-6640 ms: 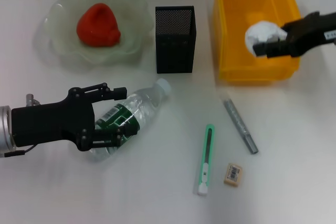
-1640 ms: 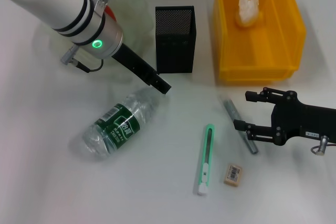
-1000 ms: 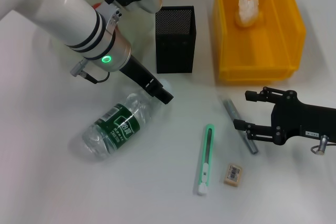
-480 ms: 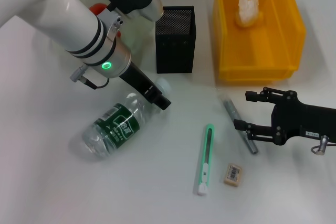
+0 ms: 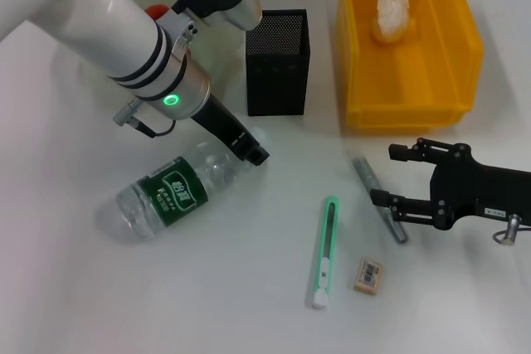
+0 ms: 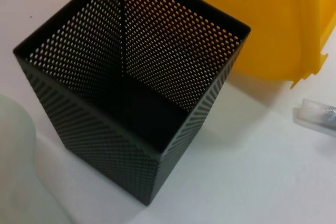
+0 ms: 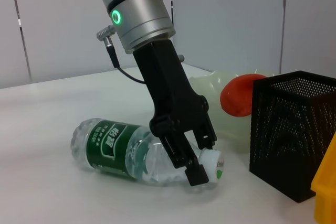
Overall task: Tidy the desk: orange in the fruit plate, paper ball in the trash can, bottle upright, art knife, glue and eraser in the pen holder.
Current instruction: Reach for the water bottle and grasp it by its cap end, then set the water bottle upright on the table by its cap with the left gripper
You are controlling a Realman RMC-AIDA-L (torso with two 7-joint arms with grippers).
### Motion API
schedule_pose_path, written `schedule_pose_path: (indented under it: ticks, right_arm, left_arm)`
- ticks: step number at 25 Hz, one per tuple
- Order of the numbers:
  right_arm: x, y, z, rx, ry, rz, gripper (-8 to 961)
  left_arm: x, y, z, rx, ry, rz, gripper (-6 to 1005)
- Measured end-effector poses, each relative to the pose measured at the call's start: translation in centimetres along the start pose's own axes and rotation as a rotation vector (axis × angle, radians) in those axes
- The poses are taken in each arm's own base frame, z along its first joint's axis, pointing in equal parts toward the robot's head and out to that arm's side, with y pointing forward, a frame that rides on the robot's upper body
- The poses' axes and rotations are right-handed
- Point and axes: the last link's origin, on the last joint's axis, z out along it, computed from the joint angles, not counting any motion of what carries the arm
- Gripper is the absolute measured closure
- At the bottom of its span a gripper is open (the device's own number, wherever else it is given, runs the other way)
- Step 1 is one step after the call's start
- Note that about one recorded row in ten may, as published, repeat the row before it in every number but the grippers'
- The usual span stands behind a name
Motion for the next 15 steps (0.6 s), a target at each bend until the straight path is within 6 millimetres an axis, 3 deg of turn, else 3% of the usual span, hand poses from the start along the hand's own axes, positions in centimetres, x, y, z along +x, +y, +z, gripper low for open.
schedule_pose_path:
  ticks: [6,15]
  right_arm:
    - [0.0,0.0,-0.1,0.002,0.002,-0.001,200]
    - [0.0,-0.1,-0.1,0.004,0.000,-0.003,200]
  left_arm:
    - [0.2,0.1,-0.4,0.002,0.016,0.008,539]
    - [0.2,0.2,-3.0,-0.028,0.140,0.047,555]
